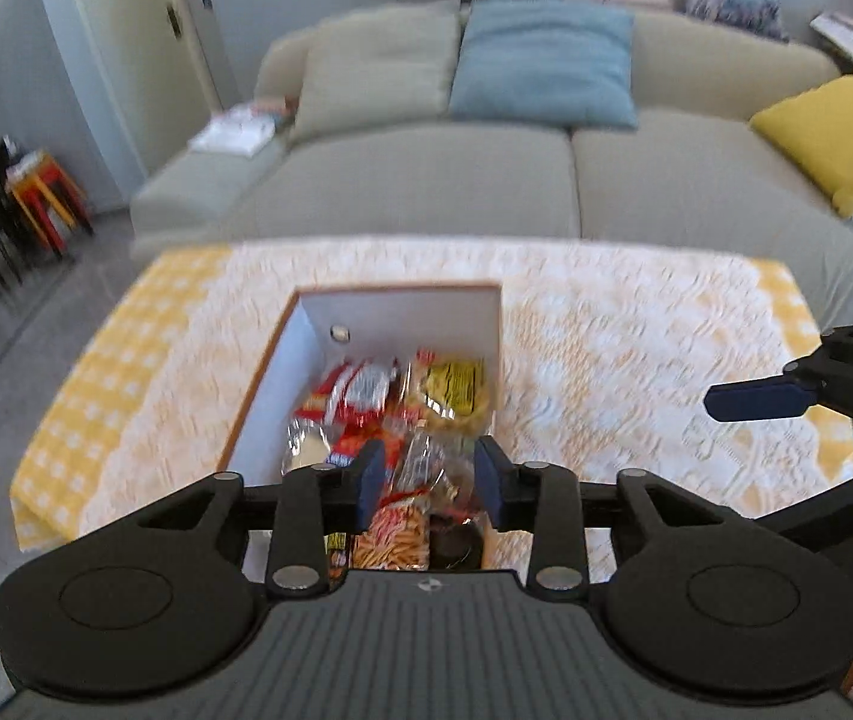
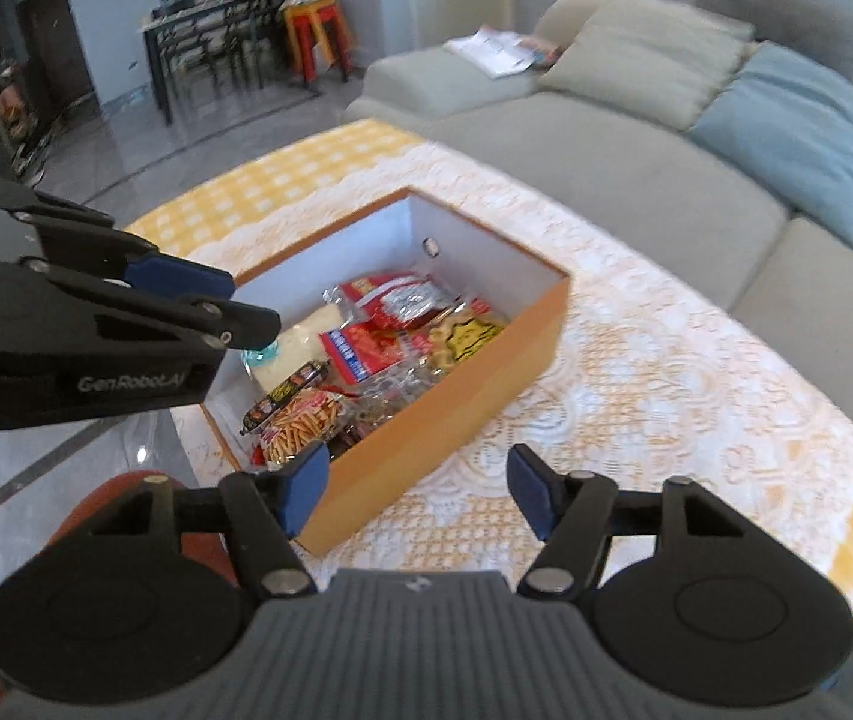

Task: Organize snacks

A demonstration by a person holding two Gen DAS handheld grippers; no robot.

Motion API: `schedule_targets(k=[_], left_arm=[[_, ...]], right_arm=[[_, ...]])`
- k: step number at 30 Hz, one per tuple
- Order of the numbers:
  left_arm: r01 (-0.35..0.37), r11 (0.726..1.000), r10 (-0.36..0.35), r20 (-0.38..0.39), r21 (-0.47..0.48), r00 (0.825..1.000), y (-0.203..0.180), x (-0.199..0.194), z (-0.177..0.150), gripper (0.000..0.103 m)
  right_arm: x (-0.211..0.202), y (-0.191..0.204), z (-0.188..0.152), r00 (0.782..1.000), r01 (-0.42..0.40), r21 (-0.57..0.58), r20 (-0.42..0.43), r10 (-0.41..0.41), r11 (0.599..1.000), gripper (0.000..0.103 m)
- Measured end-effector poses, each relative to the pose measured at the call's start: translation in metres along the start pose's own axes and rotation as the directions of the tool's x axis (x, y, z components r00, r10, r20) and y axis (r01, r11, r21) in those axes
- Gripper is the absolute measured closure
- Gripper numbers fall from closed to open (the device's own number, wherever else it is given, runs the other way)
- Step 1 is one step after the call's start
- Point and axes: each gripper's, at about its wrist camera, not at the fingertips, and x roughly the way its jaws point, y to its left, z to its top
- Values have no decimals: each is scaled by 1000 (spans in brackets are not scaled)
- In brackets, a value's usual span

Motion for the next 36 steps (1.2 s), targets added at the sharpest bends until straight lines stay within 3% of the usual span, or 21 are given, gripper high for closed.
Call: schedule_targets(k=[3,5,8,11,15,22,28,36], left_arm=[[-22,1000,22,65,-11,998,-9,-21,-7,52],[-44,999,45,116,-12,992,-15,-35,-13,41],[-105,994,103,203,0,974,-27,-55,-27,31],[-152,988,149,251,-8,957,-36,-66,-42,29],[-155,987,158,244,-31,957,-45,-66,-58,29],[-96,995,100,143,-41,985,-55,-53,-83,29],[-71,996,75,72,-52,995,-59,-34,-94,29],[-61,997,64,53,-54,997,-59,-32,-101,29]], right_arm=[[-27,3,-10,997,39,13,60,-40,999,33],[-45,5,-19,992,67,39,100,-70,997,31],[-66,8,-33,980,121,86,148,-133,989,30],[-83,12,-50,964,172,131,183,-194,976,28],[-100,15,-76,944,227,201,196,-266,953,24],[-102,22,-114,927,293,251,160,-338,923,23],[-91,17,-135,934,297,280,113,-339,913,23],[-83,17,-137,932,307,285,104,-348,908,23]])
